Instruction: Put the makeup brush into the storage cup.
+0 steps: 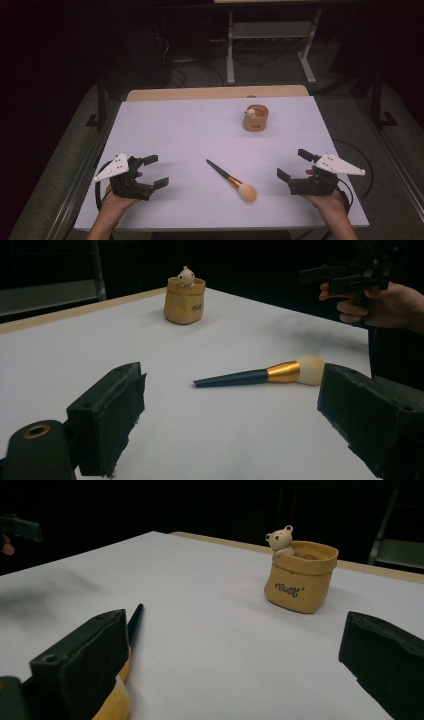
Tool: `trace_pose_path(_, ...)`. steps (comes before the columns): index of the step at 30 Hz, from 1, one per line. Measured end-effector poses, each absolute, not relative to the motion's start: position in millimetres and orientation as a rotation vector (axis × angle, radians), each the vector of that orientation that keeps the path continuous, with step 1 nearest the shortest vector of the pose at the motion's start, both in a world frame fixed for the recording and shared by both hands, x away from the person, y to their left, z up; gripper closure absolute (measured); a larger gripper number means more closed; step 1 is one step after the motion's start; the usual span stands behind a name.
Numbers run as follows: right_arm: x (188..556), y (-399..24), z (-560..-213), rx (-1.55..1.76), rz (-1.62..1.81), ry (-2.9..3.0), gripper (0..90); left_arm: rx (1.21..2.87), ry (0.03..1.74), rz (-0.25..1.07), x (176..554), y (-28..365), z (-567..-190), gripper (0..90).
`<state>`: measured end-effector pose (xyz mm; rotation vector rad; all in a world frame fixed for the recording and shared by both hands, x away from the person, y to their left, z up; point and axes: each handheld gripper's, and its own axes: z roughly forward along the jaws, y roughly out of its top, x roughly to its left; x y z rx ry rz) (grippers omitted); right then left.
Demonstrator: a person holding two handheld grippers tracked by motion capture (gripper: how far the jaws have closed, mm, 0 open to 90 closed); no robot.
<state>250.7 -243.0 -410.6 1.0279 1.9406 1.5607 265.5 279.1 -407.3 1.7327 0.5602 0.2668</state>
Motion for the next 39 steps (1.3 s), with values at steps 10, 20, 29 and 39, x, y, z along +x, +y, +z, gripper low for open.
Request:
trace_pose_path(10,252,-242,-409,1.025,1.571,1.942,0.0,1.714,0.559,0.237,267,278,-407,11.0)
trace_pose_path(20,259,-233,-408,0.995,1.581,1.972,0.0,1.708,0.559,0.241,266,277,-405,10.9)
trace_pose_path(29,262,-228,-406,0.974,1.599,1.971,0.0,1.718,0.565,0.237,266,277,-406,11.0)
trace_pose_path(39,266,-221,-405,0.946,1.605,1.983,0.0,1.720,0.557,0.228,266,276,-406,11.0)
